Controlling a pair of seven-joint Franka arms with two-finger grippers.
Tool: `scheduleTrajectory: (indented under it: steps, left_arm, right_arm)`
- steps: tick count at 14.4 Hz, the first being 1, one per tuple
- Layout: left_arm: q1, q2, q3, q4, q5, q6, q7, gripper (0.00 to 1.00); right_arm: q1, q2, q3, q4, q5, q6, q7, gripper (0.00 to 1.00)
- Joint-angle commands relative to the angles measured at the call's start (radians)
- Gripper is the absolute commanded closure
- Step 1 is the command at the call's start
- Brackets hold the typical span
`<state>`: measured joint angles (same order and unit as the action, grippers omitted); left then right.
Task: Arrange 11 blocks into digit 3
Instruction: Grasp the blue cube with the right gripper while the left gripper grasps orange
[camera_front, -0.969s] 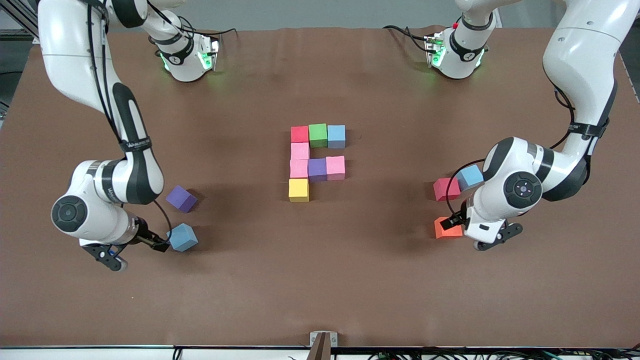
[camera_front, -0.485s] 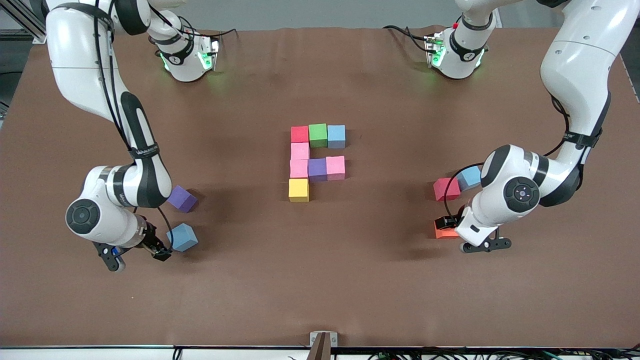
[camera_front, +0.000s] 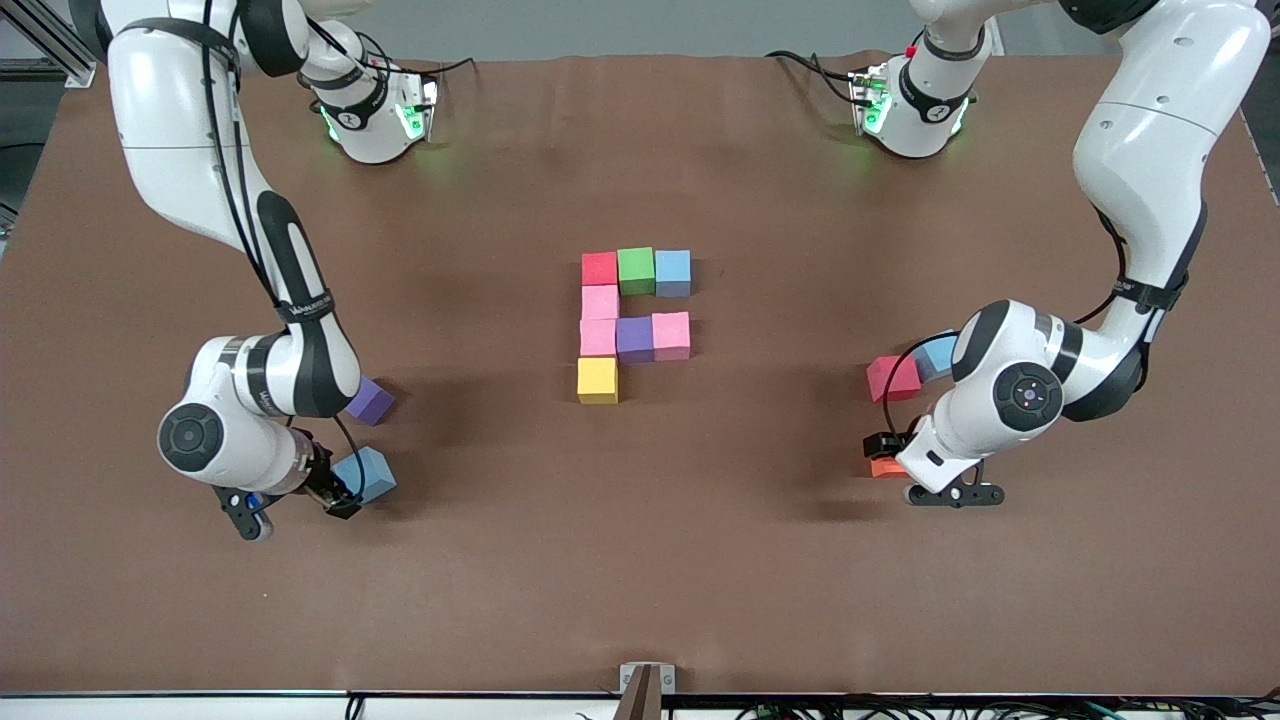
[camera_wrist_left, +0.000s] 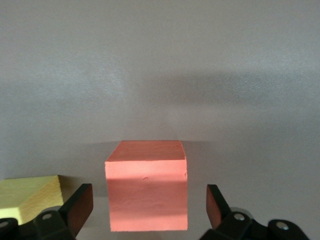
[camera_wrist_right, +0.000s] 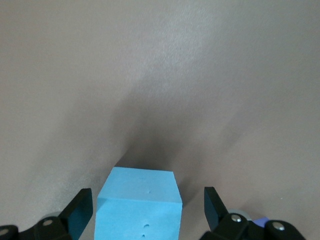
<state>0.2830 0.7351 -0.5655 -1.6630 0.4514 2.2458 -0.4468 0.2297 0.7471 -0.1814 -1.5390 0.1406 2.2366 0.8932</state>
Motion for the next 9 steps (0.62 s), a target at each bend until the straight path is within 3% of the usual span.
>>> scheduleTrajectory:
  steps: [1,3,6,9]
  left_arm:
    - [-0.007,0.020,0.004,0.014,0.024,0.021,0.007,0.00]
    - [-0.010,0.027,0.010,0.011,0.033,0.037,0.005,0.03]
    - [-0.007,0.027,0.010,-0.006,0.053,0.038,-0.004,0.25]
    - [-0.002,0.021,0.010,-0.008,0.052,0.031,-0.007,0.48]
  right_arm:
    - [0.010,-0.002,-0.003,-0.004,0.013,0.003,0.010,0.29]
    - [0.011,-0.002,-0.003,-0.004,0.013,-0.003,0.010,0.54]
    - [0.016,-0.002,-0.001,-0.004,0.013,-0.005,0.004,0.92]
    - [0.052,-0.009,-0.001,-0.001,0.011,-0.008,-0.011,1.00]
